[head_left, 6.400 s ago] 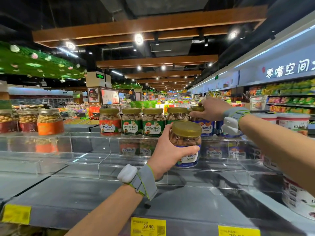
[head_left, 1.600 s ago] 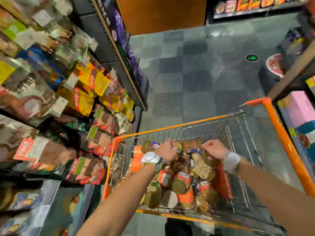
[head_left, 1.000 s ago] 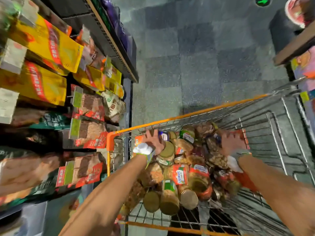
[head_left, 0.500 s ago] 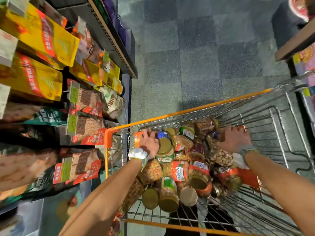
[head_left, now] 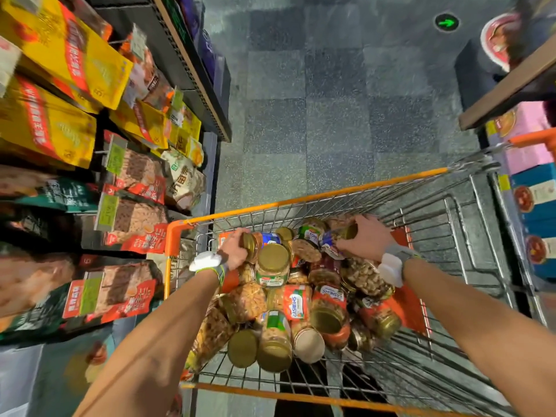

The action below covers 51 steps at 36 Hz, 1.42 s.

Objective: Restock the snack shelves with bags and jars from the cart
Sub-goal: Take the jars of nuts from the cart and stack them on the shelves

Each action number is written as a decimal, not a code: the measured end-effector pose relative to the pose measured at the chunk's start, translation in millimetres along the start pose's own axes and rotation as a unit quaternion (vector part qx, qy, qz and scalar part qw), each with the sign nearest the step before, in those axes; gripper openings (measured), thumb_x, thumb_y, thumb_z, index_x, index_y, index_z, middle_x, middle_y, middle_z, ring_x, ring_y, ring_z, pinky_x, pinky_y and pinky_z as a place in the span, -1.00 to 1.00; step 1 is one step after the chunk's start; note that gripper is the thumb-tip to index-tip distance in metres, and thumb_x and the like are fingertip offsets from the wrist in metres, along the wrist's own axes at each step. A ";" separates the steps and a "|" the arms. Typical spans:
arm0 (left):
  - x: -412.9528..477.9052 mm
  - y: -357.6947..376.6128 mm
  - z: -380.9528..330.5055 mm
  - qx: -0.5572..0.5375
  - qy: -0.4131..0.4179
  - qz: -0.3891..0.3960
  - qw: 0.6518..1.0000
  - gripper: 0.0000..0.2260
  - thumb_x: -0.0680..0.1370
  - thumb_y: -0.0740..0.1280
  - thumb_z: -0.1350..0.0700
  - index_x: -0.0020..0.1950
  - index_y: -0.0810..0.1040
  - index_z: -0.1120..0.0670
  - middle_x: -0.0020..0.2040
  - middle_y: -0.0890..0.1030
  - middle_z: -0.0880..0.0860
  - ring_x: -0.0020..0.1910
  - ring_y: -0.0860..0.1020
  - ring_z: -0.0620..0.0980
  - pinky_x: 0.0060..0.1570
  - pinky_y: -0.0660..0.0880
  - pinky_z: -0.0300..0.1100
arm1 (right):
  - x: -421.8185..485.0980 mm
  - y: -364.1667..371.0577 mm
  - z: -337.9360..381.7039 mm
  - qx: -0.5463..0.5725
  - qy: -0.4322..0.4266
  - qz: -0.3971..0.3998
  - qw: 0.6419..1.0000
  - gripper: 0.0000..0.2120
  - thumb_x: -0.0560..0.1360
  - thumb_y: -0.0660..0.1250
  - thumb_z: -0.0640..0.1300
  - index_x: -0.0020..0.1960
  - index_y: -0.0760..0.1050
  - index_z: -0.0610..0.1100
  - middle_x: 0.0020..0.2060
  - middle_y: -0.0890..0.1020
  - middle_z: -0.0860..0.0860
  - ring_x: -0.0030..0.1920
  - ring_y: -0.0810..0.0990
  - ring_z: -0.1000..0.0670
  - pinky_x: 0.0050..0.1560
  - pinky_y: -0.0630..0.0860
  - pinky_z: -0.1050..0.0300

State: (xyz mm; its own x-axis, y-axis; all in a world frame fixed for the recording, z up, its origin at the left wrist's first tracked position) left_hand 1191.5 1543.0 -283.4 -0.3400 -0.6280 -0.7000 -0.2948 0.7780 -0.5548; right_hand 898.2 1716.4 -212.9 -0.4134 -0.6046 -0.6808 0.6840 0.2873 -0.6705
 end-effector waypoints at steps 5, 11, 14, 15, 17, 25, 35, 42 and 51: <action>-3.7 0.5 -2.8 -0.095 -0.022 -0.024 0.995 -0.62 0.52 0.20 0.33 0.20 0.58 -0.03 0.25 0.52 0.18 0.18 0.52 0.20 0.13 0.49 -0.14 | -2.5 -1.7 17.5 0.027 -0.024 -0.004 0.999 -0.25 0.27 0.48 0.31 0.32 0.39 -0.04 0.14 0.58 -0.05 0.09 0.56 -0.08 0.14 0.57 0.00; -11.0 3.3 -3.4 -0.127 -0.032 -0.027 0.991 -0.62 0.36 0.28 0.21 0.10 0.62 -0.11 0.17 0.61 0.10 0.14 0.54 0.09 0.22 0.47 -0.19 | -8.0 -4.4 37.0 0.041 -0.035 -0.016 0.998 -0.30 0.36 0.49 0.23 0.37 0.38 -0.06 0.14 0.60 -0.05 0.03 0.56 -0.04 0.13 0.57 0.05; -18.8 5.7 -5.8 -0.085 -0.042 -0.023 0.995 -0.52 0.21 0.29 0.05 0.10 0.49 -0.28 0.07 0.64 0.06 0.11 0.59 0.15 0.18 0.54 -0.06 | -11.7 -7.0 46.9 0.047 -0.048 -0.024 0.997 -0.31 0.37 0.49 0.22 0.37 0.38 -0.05 0.11 0.58 -0.02 0.06 0.57 -0.04 0.14 0.56 0.05; -15.1 8.4 -2.2 -0.065 -0.037 -0.023 0.997 -0.48 0.21 0.31 0.02 0.16 0.46 -0.28 0.08 0.62 0.08 0.12 0.58 0.18 0.20 0.53 -0.01 | -12.2 -8.1 50.8 0.049 -0.053 -0.028 0.997 -0.32 0.37 0.49 0.21 0.37 0.39 -0.04 0.09 0.57 0.01 0.05 0.56 -0.02 0.11 0.56 0.08; -26.3 7.4 -10.1 -0.023 -0.028 -0.023 0.999 -0.39 0.24 0.39 0.02 0.28 0.40 -0.27 0.11 0.55 0.16 0.16 0.53 0.27 0.27 0.46 0.05 | -13.5 -9.8 56.5 0.053 -0.062 -0.036 0.996 -0.33 0.36 0.49 0.22 0.35 0.40 -0.01 0.08 0.58 0.03 0.01 0.56 0.01 0.01 0.53 0.16; -44.6 5.7 -36.9 0.117 0.011 -0.028 0.993 -0.15 0.34 0.59 -0.15 0.51 0.21 -0.12 0.28 0.37 0.23 0.31 0.40 0.30 0.19 0.47 0.10 | -16.5 -12.3 73.0 0.049 -0.072 -0.044 0.995 -0.33 0.32 0.49 0.25 0.34 0.41 0.02 0.12 0.59 0.02 0.07 0.58 -0.03 0.10 0.57 0.06; -62.9 3.1 -51.9 0.127 0.089 -0.022 0.988 -0.13 0.26 0.50 -0.30 0.49 0.19 -0.25 0.28 0.24 0.17 0.15 0.50 0.28 0.11 0.59 0.09 | -31.7 -17.5 80.6 0.032 -0.097 -0.039 0.994 -0.43 0.33 0.50 0.25 0.23 0.41 0.08 0.04 0.59 0.05 0.01 0.58 -0.01 -0.03 0.52 0.15; -112.9 -32.8 -43.8 -0.109 0.093 -0.038 0.989 -0.34 0.28 0.52 -0.09 0.35 0.41 -0.27 0.25 0.55 0.07 0.25 0.52 0.11 0.20 0.46 -0.14 | -61.5 -34.7 103.8 0.045 -0.112 -0.043 0.992 -0.34 0.19 0.47 0.33 0.19 0.39 0.13 0.01 0.61 0.04 0.04 0.59 -0.05 -0.04 0.52 0.13; -242.9 -79.4 -55.8 -0.212 0.107 -0.122 0.964 -0.42 0.40 0.41 -0.07 0.41 0.38 -0.19 0.35 0.43 0.05 0.31 0.42 -0.01 0.19 0.35 -0.34 | -134.6 -77.6 142.6 0.047 -0.270 -0.016 0.962 -0.50 0.32 0.55 0.12 0.16 0.43 0.06 0.02 0.59 0.04 0.01 0.53 -0.04 -0.04 0.39 0.13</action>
State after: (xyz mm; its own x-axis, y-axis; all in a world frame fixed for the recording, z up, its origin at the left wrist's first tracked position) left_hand 1247.8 1632.8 -44.2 -0.3782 -0.8155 -0.4380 -0.7121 0.5586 -0.4253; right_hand 986.5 1669.6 -27.2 -0.0796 -0.9170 -0.3908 0.7376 0.2095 -0.6419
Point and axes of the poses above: each hand's wrist, its own x-axis towards the middle knuckle, its own y-axis out of the palm, z = x × y, the point moved 1 cm from there along x, towards the middle knuckle
